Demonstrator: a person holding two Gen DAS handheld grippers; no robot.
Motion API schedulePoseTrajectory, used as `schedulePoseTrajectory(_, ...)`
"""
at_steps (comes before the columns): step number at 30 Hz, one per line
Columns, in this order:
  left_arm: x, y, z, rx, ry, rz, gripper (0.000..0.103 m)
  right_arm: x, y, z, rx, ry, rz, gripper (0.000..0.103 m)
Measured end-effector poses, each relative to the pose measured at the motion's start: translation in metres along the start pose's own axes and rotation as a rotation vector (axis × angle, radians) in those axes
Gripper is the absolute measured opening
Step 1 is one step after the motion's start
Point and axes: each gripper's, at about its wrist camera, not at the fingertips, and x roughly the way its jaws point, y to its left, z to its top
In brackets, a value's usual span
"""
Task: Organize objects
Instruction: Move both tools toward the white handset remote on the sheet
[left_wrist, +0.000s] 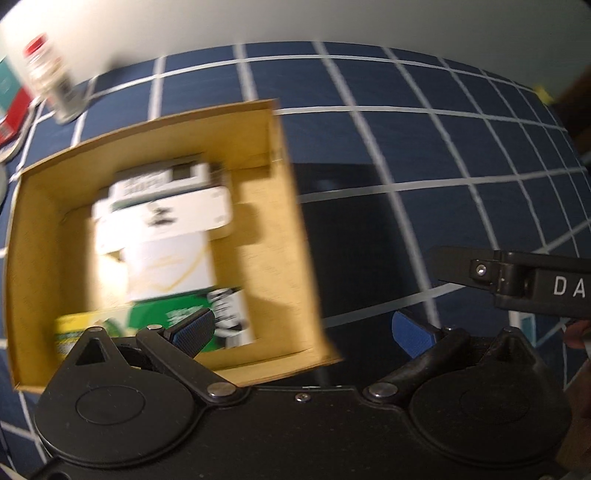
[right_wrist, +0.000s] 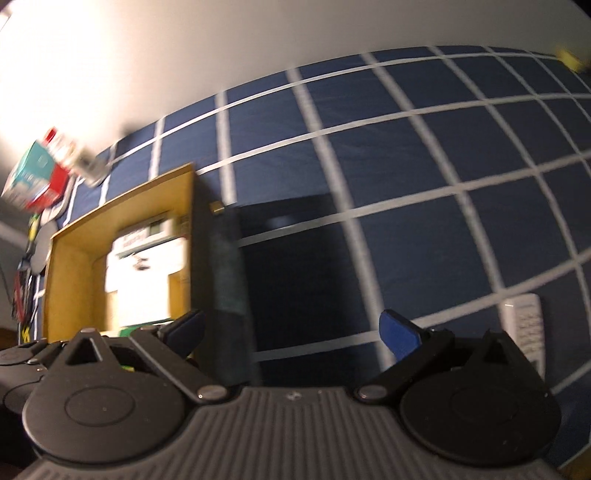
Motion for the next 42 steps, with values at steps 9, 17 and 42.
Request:
schedulePoseTrajectory(9,0.028,-0.089,0.019,0.148,0.022,-0.055,0.103,-0.025,-0.106,-0.007,0.186,-0.056,-0.086,0.1)
schedulePoseTrajectory(17,0.057,-0.161,0.026,0.305,0.058,-0.102,0.103,-0.036,-0.189,-0.041,0.403,-0.078,-0.145,0.1)
schedulePoseTrajectory(42,0.141,-0.216,0.032,0.529,0.203,-0.077,0.103,0.027,-0.251,-0.118,0.743,0.03,-0.21,0.093)
